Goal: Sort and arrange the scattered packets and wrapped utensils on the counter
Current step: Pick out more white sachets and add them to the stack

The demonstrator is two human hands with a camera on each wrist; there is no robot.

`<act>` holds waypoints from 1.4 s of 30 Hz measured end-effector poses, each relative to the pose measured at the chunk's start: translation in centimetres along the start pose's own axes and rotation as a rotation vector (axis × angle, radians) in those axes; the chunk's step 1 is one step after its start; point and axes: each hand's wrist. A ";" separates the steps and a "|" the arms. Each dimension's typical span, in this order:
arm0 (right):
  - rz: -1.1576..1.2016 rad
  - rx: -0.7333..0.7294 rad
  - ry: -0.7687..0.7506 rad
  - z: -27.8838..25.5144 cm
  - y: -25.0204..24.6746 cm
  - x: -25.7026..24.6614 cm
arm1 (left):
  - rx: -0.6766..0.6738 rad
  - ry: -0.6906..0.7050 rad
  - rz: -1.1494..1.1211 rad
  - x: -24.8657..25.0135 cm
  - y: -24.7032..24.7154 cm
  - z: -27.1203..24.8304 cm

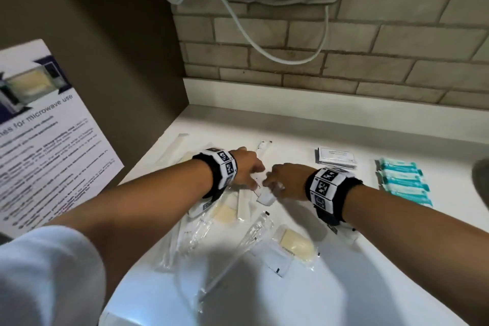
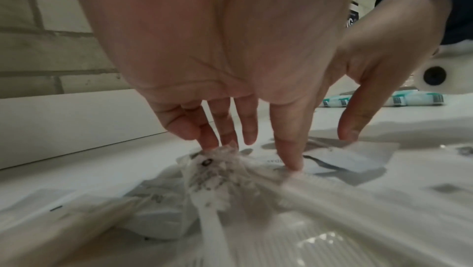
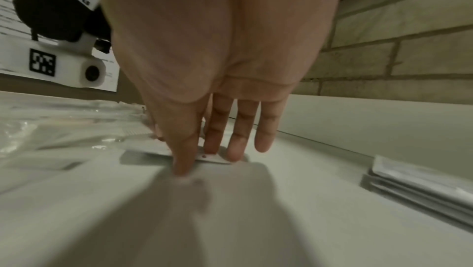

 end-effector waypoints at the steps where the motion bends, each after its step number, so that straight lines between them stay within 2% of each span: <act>1: -0.005 0.002 0.016 -0.1 0.1 0.2 | 0.001 0.005 0.018 -0.1 0.1 0.2; 11: -0.085 0.028 0.142 0.1 0.0 -0.6 | 0.027 -0.015 -0.003 -0.1 0.6 1.4; 16: 0.060 0.057 0.252 0.2 0.2 -0.7 | 0.072 0.051 0.016 0.1 0.6 1.3; 19: 0.096 0.068 0.311 -0.2 0.4 -0.2 | 0.155 0.038 -0.094 -0.3 0.5 0.9; 23: 0.186 0.123 0.360 -1.2 0.0 0.7 | 0.293 0.107 -0.370 -1.0 -1.5 -0.4; 26: 0.234 0.124 0.366 -2.1 -1.0 0.6 | 0.443 0.036 -0.522 -1.8 -3.0 -0.9; 28: 0.256 0.140 0.335 -2.5 -1.9 0.1 | 0.475 -0.001 -0.537 -2.0 -3.9 -1.2; 30: 0.268 0.208 0.291 -2.6 -2.6 -0.9 | 0.442 0.003 -0.514 -1.7 -4.5 -1.8; 34: 0.405 0.440 0.252 -2.4 -3.5 -3.1 | 0.316 0.076 -0.481 -0.5 -5.1 -3.3; 38: 0.453 0.529 0.230 -2.9 -4.1 -4.0 | 0.288 0.078 -0.690 -0.5 -5.6 -5.0; 42: 0.464 0.544 0.231 -3.7 -4.1 -4.3 | 0.339 -0.018 -0.893 -0.1 -6.3 -6.6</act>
Point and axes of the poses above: each hand's wrist, its own z-axis towards the middle knuckle, its own y-axis out of the palm, x = y × z, and after that the axes turned 15 degrees about x, right-handed
